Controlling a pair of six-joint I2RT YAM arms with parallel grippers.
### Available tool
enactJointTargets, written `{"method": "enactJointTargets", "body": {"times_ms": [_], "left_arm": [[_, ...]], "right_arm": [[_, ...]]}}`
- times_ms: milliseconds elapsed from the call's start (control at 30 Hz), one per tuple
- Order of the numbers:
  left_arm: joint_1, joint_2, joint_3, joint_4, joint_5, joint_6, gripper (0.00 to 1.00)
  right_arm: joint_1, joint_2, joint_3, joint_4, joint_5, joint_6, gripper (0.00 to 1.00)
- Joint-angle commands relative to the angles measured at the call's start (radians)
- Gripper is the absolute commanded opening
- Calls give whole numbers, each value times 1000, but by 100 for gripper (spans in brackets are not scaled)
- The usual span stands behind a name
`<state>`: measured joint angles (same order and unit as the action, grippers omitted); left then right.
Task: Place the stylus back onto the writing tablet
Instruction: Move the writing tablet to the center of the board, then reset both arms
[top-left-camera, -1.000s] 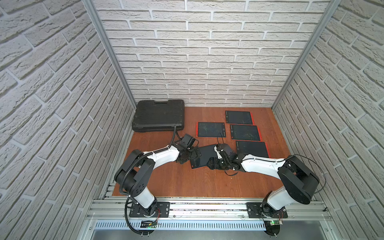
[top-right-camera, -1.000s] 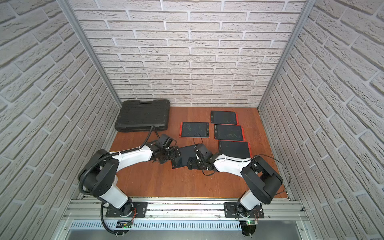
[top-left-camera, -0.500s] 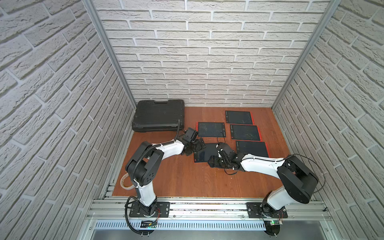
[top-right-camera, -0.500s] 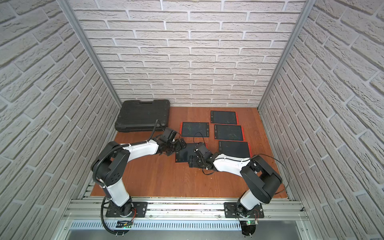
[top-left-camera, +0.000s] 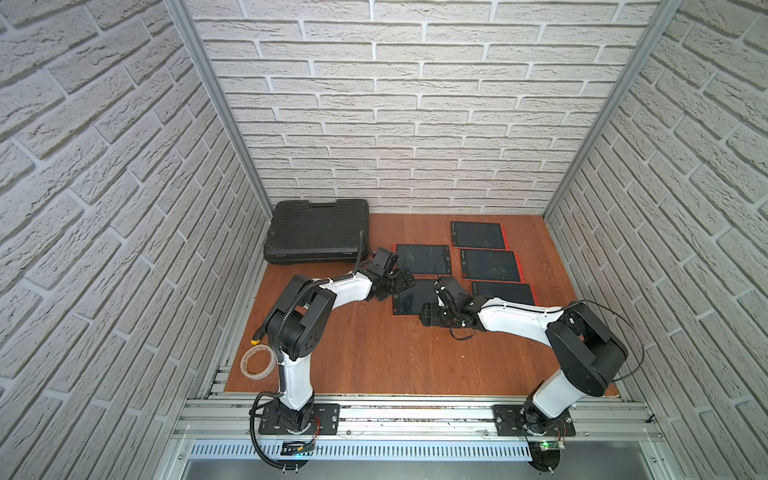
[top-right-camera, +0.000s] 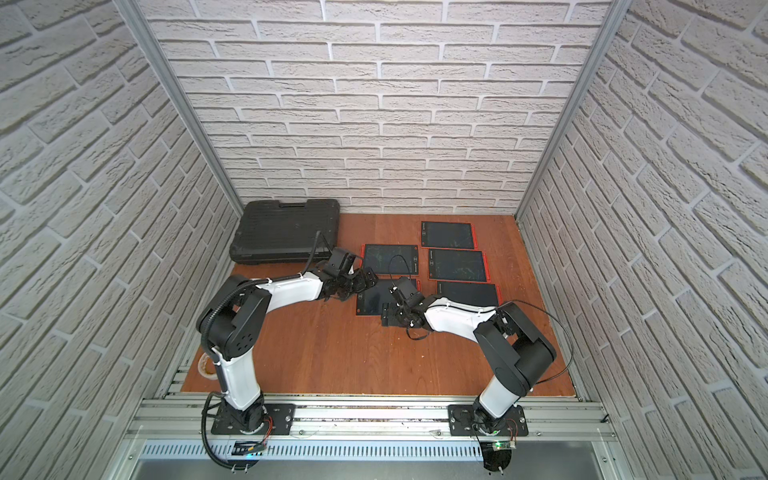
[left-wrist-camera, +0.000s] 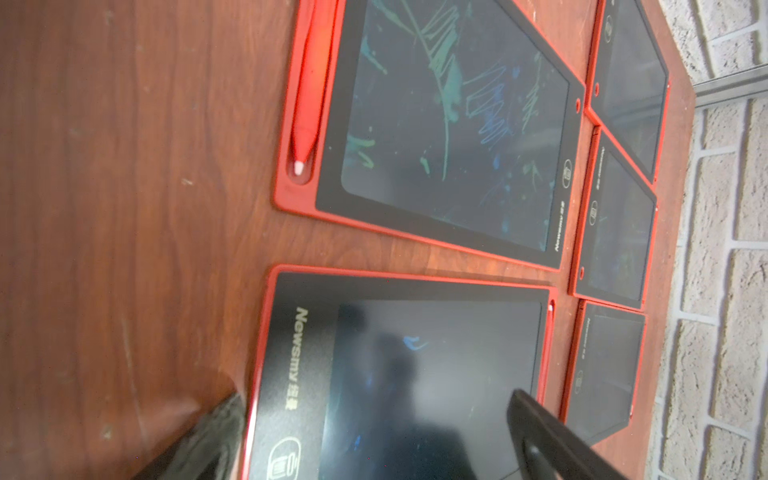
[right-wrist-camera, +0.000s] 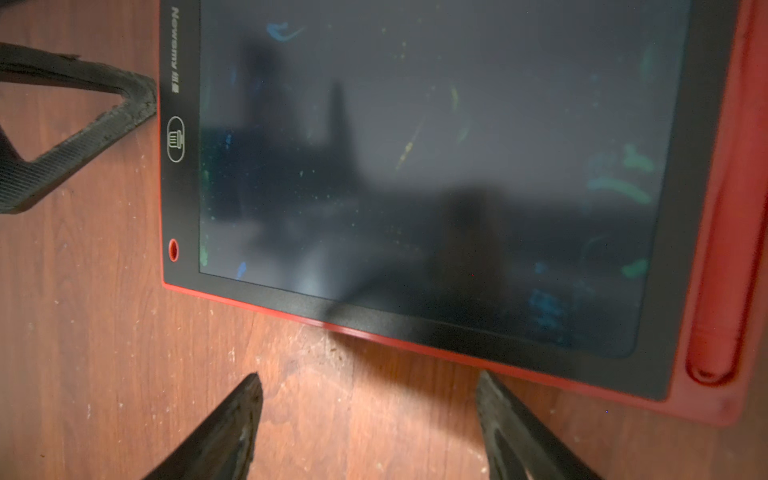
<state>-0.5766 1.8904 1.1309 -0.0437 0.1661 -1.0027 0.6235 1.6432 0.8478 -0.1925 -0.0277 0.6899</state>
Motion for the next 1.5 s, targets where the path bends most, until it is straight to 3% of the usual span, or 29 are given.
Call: {"method": "enactJointTargets", "body": {"times_ms": [0,400,667,867,1000,1200,1400,1467], "left_arm": [[12,28,29,-12,9,29,98],[29,-161,-39,-80,-155,224,98],[29,-384,-129,-114,-294,369,98],[32,-533,-172,-151,-433,500,98],[36,-612,-244,-94,-553,595,98],[79,-739,-380,-13,-689,639,98],[173,-873,-522,46,-726,606,98],[204,-913,-562,57,-733,587,98]], "right_arm": [[-5,23,19,-5,-30,-31,80],[-6,-191,-45,-112,110,-161,81],[-19,-411,-29,-222,317,-210,82],[-35,-456,14,-257,633,-213,90],[-71,-454,0,-128,656,-377,89],[-161,-431,-12,-29,726,-469,99],[-300,-432,-94,109,621,-544,100],[-334,-440,-130,160,533,-575,100]]}}
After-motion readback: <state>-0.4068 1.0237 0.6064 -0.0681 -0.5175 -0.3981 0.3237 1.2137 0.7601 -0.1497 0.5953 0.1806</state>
